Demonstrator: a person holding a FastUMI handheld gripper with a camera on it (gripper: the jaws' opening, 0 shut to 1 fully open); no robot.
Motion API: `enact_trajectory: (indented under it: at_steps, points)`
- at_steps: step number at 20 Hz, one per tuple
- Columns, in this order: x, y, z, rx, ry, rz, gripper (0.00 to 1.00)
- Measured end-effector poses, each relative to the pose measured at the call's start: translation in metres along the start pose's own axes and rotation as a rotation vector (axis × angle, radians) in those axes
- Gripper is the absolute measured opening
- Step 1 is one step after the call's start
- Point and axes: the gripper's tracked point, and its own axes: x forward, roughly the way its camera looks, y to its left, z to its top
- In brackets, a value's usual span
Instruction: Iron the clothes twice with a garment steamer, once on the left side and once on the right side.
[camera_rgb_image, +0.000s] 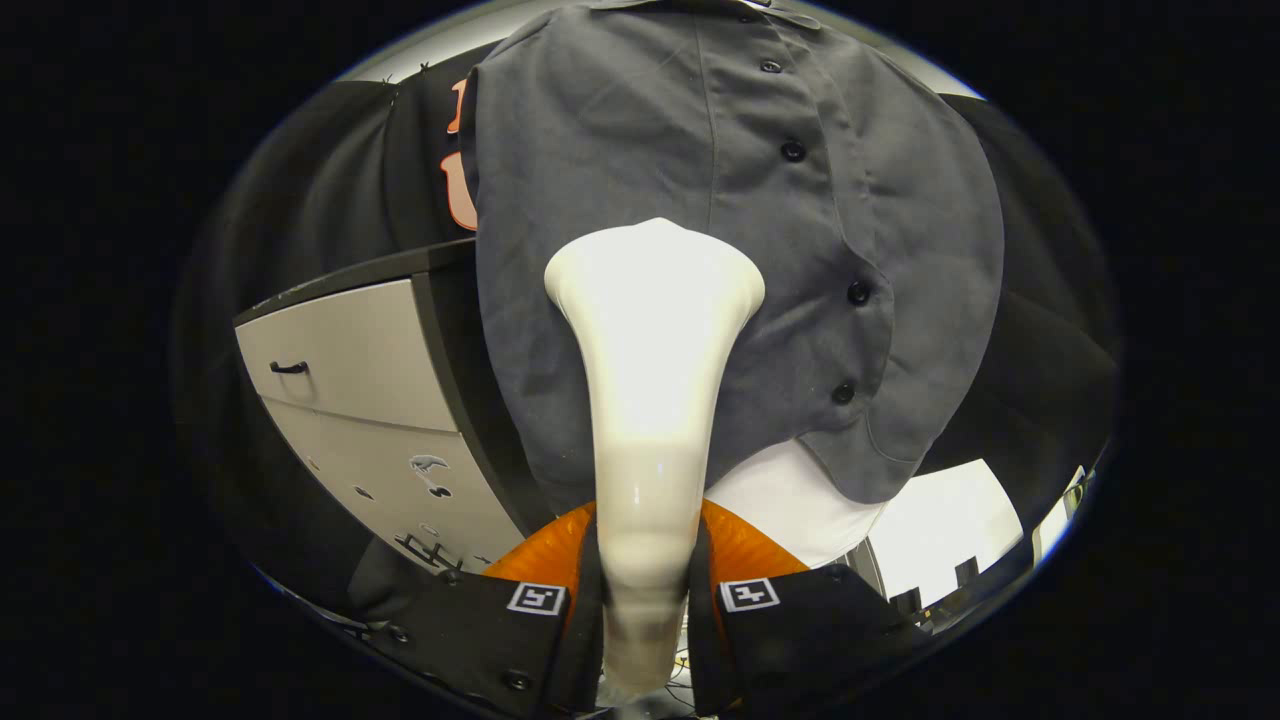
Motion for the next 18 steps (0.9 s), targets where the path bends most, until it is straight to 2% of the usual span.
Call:
enact_trajectory:
  at_steps: [8,14,18]
  points:
    - [-0.051,0.008,0.065,-0.029,-0.142,0.038,0.42]
    - [-0.108,-0.01,0.133,-0.068,-0.274,0.06,0.42]
    - [-0.122,-0.034,0.164,-0.061,-0.316,0.059,0.42]
